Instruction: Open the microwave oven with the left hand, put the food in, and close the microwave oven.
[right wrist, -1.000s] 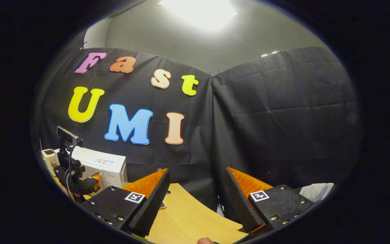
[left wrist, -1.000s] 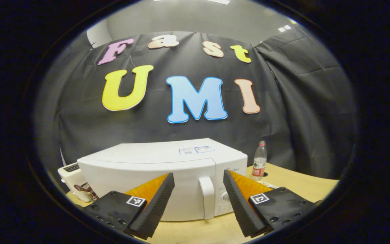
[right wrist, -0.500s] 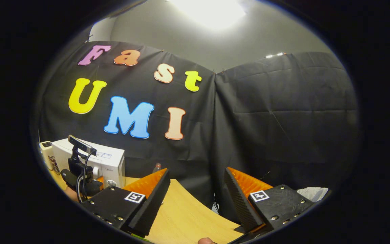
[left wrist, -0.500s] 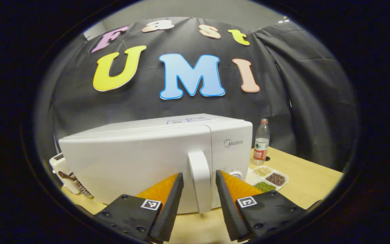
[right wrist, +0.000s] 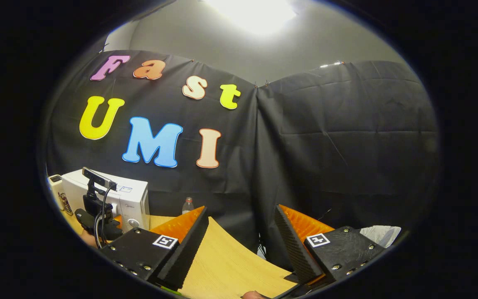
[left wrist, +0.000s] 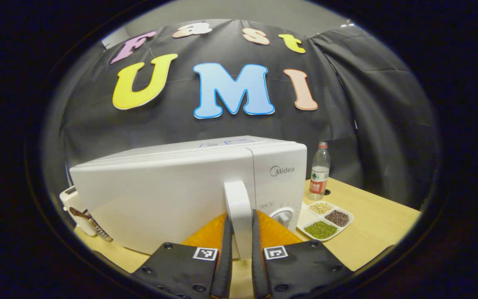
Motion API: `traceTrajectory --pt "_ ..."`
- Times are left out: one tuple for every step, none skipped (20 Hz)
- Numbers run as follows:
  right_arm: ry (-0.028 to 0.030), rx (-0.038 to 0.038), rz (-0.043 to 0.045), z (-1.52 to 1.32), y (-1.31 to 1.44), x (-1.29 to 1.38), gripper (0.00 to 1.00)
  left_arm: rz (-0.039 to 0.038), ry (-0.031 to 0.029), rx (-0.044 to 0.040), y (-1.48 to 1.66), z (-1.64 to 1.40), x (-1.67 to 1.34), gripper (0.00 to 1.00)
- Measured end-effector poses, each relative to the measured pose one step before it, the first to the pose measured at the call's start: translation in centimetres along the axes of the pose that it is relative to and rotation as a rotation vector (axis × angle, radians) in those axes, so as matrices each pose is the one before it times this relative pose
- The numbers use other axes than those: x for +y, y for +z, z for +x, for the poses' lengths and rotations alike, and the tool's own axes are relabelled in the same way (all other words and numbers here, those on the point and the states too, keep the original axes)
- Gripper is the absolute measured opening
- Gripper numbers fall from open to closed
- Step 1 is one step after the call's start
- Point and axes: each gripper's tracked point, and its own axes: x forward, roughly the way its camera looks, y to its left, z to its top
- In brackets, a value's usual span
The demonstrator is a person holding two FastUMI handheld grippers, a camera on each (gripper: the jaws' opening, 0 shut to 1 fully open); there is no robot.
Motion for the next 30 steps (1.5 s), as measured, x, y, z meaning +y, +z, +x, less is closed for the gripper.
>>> traceTrajectory --pt "0.00266 0.00191 0.00291 -0.498 -0.141 -0.327 0.97 0.00019 -0.00071 -0.00060 0.145 -0.013 -0.008 0.22" --pt "0.00344 0.00023 0.00332 -0.169 0.029 -0.072 0.97 -0.00454 -0.00382 -0.00278 0.096 -0.099 0.034 0.18" --pt "0.00298 -0.00294 0.00234 0.068 0.021 -0.096 0.97 0.00318 -0.00224 0.00065 0.070 0.031 -0.132 0.15" --pt "0.00482 -0.00364 0.00227 -0.001 0.106 -0.035 0.97 0.00989 -0.00085 0.00551 -0.064 -0.104 0.078 0.14" --pt "0.00864 -0.00233 0.00395 0.076 -0.055 0.000 0.97 -0.00502 -0.00244 0.00622 0.008 0.023 0.016 0.17" --pt "0.01622 -0.00528 0.00661 0.089 0.031 0.196 0.96 -0.02446 -0.00552 0.00693 0.184 -0.193 0.051 0.17" --pt "0.01472 -0.00735 0.00339 -0.002 0.037 0.053 0.97 -0.02146 -0.00101 0.01967 -0.408 -0.234 -0.047 0.14" --pt "0.01272 -0.00401 0.00159 0.137 -0.038 -0.014 0.96 -0.01121 0.00997 0.03143 -0.688 -0.903 -0.113 0.17" --pt "0.01625 0.00188 0.00289 0.160 -0.291 -0.025 0.96 0.01381 0.00744 -0.02471 -0.102 -1.419 -0.042 0.15" --pt "0.01596 0.00080 0.01024 0.192 -0.143 0.127 0.97 0.02134 0.00103 -0.03686 0.547 -1.267 -0.102 0.16" --pt "0.02236 0.00003 0.01518 0.189 -0.010 0.127 0.97 0.01316 -0.00264 0.01321 -0.279 -1.147 0.119 0.17" --pt "0.02081 0.00285 0.01179 0.295 -0.065 0.244 0.97 -0.00630 -0.00748 0.00263 -0.217 -0.715 0.056 0.15" --pt "0.01857 0.00163 0.00902 0.193 -0.227 -0.028 0.97 -0.01216 -0.00218 0.01810 -0.556 -0.700 0.124 0.14" --pt "0.01981 -0.00760 0.01119 0.092 0.158 0.056 0.97 0.00039 0.00404 0.01045 -0.132 -0.724 0.167 0.15" --pt "0.02038 -0.01062 0.01175 0.023 0.268 0.052 0.93 0.00160 0.00785 0.01058 -0.183 -0.878 0.116 0.17" --pt "0.02355 -0.00438 0.00857 -0.010 0.120 0.193 0.97 -0.00538 0.01146 0.00081 -0.090 -0.914 0.270 0.17" --pt "0.02171 -0.00336 0.00496 0.031 -0.157 0.062 0.97 -0.00877 0.01392 0.00612 -0.301 -1.155 0.279 0.15" --pt "0.02125 -0.00518 0.00411 -0.111 0.119 -0.009 0.97 -0.00544 0.01435 0.00099 -0.114 -1.093 0.370 0.15" --pt "0.02285 -0.00724 0.00661 -0.217 0.078 -0.043 0.97 0.00121 0.01559 0.00382 -0.333 -1.033 0.269 0.15" --pt "0.02242 -0.00400 0.00606 -0.204 0.059 0.075 0.97 -0.00031 0.01632 0.00420 -0.327 -0.992 0.429 0.12" --pt "0.02062 -0.00091 0.00649 -0.145 -0.234 -0.046 0.97 -0.00192 0.01653 0.00368 -0.352 -1.032 0.508 0.15" --pt "0.01865 -0.00081 0.00782 -0.238 -0.057 0.059 0.97 -0.00513 0.01654 0.00554 -0.240 -1.090 0.583 0.17" --pt "0.02388 0.00330 0.00913 -0.290 -0.190 0.073 0.97 -0.00754 0.01833 0.00550 -0.359 -1.073 0.679 0.15" --pt "0.02449 0.00764 0.00393 -0.284 -0.285 0.228 0.96 -0.00443 0.02076 0.00076 -0.265 -1.075 0.724 0.17" --pt "0.03018 0.00650 0.00503 -0.288 -0.319 0.357 0.97 0.00164 0.02268 0.00087 -0.332 -1.005 0.677 0.17" --pt "0.02624 0.00631 0.00527 -0.294 -0.122 0.360 0.97 0.00187 0.02458 0.00221 -0.284 -0.884 0.910 0.17" --pt "0.02656 0.00242 0.00507 -0.361 -0.086 0.375 0.97 -0.00162 0.02307 0.00361 -0.336 -0.822 0.853 0.17" --pt "0.02300 0.00020 0.00093 -0.197 0.100 0.427 0.97 -0.00306 0.01794 0.00322 -0.265 -0.719 0.912 0.17" --pt "0.02671 0.00290 -0.00521 -0.092 -0.041 0.551 0.96 -0.00258 0.01592 0.00179 -0.285 -0.770 0.840 0.17" --pt "0.01845 0.00416 -0.00787 -0.096 0.006 0.501 0.96 -0.00288 0.01390 0.00211 -0.318 -0.634 0.805 0.15"
